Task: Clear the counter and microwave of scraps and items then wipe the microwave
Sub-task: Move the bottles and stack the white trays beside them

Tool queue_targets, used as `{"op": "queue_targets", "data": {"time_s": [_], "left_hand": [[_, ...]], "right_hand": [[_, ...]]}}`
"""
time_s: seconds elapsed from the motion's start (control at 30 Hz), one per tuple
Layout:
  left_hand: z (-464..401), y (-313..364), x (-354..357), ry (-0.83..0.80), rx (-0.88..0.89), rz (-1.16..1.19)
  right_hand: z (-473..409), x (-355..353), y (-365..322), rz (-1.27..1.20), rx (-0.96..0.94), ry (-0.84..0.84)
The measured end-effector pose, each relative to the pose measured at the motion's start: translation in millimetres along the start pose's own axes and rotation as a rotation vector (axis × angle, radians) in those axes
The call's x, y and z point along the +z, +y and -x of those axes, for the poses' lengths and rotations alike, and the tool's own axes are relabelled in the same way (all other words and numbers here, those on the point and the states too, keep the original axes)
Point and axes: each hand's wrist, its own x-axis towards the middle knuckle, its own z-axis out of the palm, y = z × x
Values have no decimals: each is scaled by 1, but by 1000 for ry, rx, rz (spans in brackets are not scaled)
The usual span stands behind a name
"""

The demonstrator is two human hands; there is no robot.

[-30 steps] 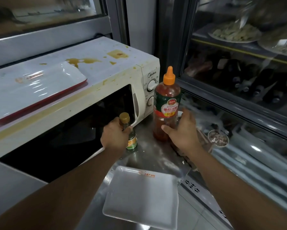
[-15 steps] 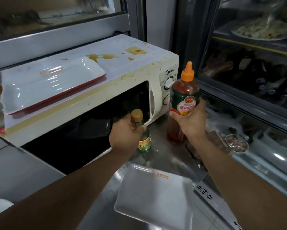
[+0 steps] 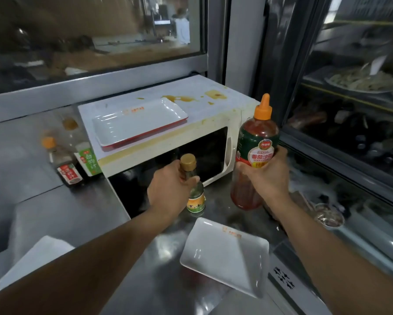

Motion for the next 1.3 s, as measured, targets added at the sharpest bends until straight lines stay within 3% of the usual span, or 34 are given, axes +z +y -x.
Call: {"op": "queue_targets", "data": {"time_s": [0.33,0.73,1.3], "left_hand": [[42,-25,-101,96,-20,2],[54,-91,-197,180,-51,-12],[-12,-262,-336,75,-35,5]], "right_hand": [[68,-6,-92,2,-101,-156],[147,37,-183,22,-183,-306],[257,195,-289,11,-124,-212]]}}
